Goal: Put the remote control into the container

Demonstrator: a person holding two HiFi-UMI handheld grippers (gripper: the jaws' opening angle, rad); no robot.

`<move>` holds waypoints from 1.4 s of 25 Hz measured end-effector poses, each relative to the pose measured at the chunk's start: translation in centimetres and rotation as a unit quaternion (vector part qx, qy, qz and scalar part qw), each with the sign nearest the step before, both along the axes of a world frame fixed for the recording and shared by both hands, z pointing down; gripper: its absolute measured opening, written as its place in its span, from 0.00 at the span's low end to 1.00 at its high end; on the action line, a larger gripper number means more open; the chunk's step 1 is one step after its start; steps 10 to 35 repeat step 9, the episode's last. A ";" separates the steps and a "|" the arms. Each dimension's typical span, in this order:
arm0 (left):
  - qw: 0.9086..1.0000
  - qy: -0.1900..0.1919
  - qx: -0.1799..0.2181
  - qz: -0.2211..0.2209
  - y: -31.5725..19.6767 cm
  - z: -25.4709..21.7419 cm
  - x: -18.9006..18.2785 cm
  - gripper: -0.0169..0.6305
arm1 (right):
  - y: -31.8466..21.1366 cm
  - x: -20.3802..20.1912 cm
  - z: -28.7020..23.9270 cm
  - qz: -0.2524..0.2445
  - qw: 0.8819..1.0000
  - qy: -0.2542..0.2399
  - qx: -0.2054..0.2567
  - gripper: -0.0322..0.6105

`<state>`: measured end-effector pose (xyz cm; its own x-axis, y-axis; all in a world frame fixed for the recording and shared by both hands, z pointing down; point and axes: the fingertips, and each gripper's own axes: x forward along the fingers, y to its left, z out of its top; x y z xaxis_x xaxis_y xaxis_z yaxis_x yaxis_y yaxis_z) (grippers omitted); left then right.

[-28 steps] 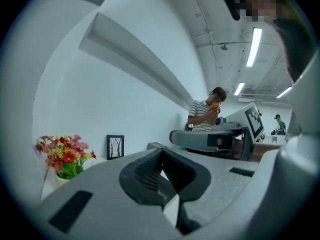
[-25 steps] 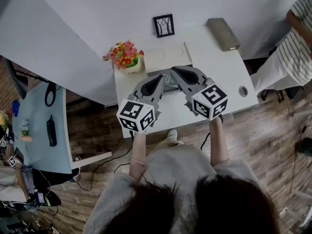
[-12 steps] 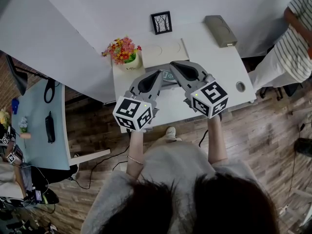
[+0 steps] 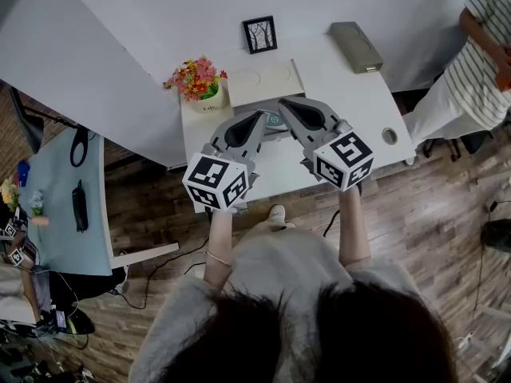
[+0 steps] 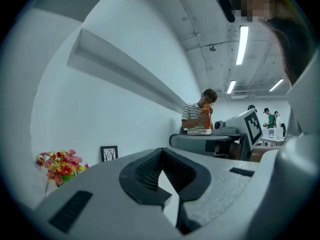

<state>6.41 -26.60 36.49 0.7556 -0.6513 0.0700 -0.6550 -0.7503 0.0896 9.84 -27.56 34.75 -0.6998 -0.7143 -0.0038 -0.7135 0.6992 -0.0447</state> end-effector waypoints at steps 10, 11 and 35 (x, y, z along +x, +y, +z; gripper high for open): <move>1.000 0.000 0.005 0.003 0.7 -0.4 0.3 0.03 | 0.7 0.3 -0.6 0.004 1.000 -0.003 0.009 0.05; 1.000 0.000 0.005 0.003 0.7 -0.4 0.3 0.03 | 0.7 0.3 -0.6 0.004 1.000 -0.003 0.009 0.05; 1.000 0.000 0.005 0.003 0.7 -0.4 0.3 0.03 | 0.7 0.3 -0.6 0.004 1.000 -0.003 0.009 0.05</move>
